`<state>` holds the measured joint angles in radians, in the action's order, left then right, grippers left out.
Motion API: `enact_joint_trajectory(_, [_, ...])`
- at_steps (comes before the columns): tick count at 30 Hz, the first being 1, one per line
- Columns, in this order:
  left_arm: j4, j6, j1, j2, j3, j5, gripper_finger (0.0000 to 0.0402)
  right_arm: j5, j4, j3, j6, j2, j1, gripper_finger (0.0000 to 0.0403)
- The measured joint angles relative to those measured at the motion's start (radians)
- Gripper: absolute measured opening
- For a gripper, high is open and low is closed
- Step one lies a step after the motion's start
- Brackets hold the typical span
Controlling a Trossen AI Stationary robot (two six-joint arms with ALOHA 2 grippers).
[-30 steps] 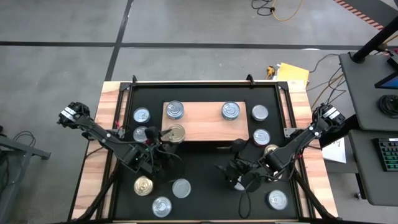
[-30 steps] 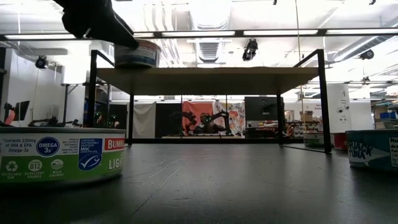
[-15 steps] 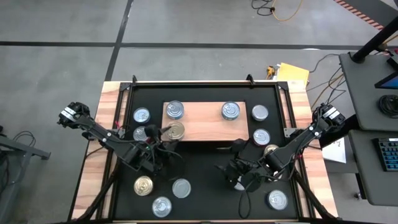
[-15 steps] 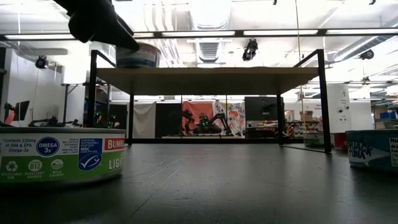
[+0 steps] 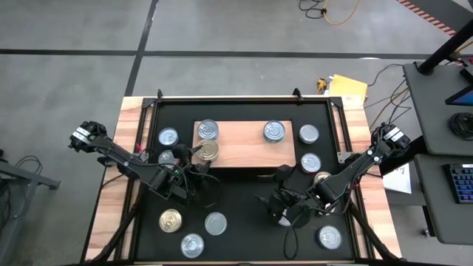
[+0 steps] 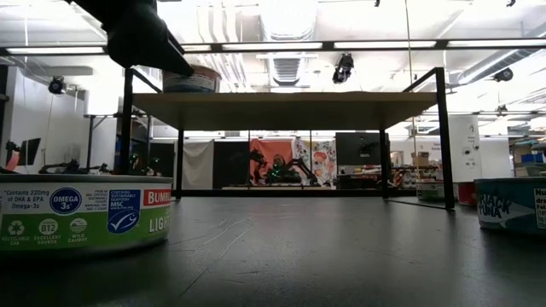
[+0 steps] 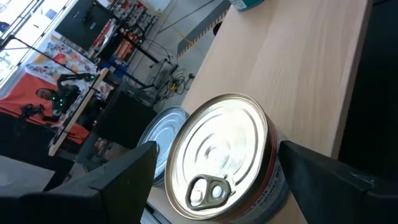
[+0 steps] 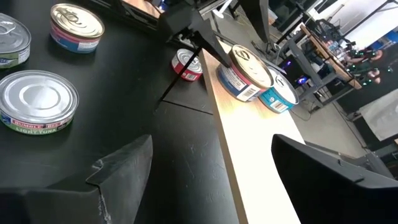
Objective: Stack canned seafood by type on shelf
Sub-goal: Put the blue tuna can on the shelf, then put the red tuna can on the shelf
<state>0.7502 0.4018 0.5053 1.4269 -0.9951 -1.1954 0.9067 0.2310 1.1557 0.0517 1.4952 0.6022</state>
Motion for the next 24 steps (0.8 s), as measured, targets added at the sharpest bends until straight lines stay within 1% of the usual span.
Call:
enact_joint_trajectory(3, [0.000,0.000,0.003,0.000,-0.001,0.011,0.0320,-0.001,0.000,0.000,0.000,0.000,0.001,0.0312])
enact_joint_trajectory(6, [-0.001,0.000,0.008,0.001,-0.023,0.065,0.0320,-0.001,0.004,0.000,-0.018,0.000,0.002,0.0308])
enact_joint_trajectory(10, [0.000,-0.001,0.020,0.001,-0.084,0.165,0.0320,-0.002,0.020,0.000,-0.111,-0.004,0.012,0.0303])
enact_joint_trajectory(13, [-0.002,-0.009,0.039,0.001,-0.141,0.237,0.0320,-0.041,0.053,0.000,-0.211,-0.016,0.028,0.0298])
enact_joint_trajectory(16, [-0.007,-0.009,0.072,0.001,-0.186,0.276,0.0320,-0.122,0.084,0.000,-0.334,-0.022,0.048,0.0292])
enact_joint_trajectory(20, [-0.040,-0.002,0.135,0.007,-0.211,0.274,0.0320,-0.312,0.088,0.000,-0.491,-0.021,0.066,0.0282])
enact_joint_trajectory(24, [-0.135,-0.005,0.204,0.035,-0.217,0.264,0.0320,-0.487,0.090,0.000,-0.650,-0.006,0.084,0.0268])
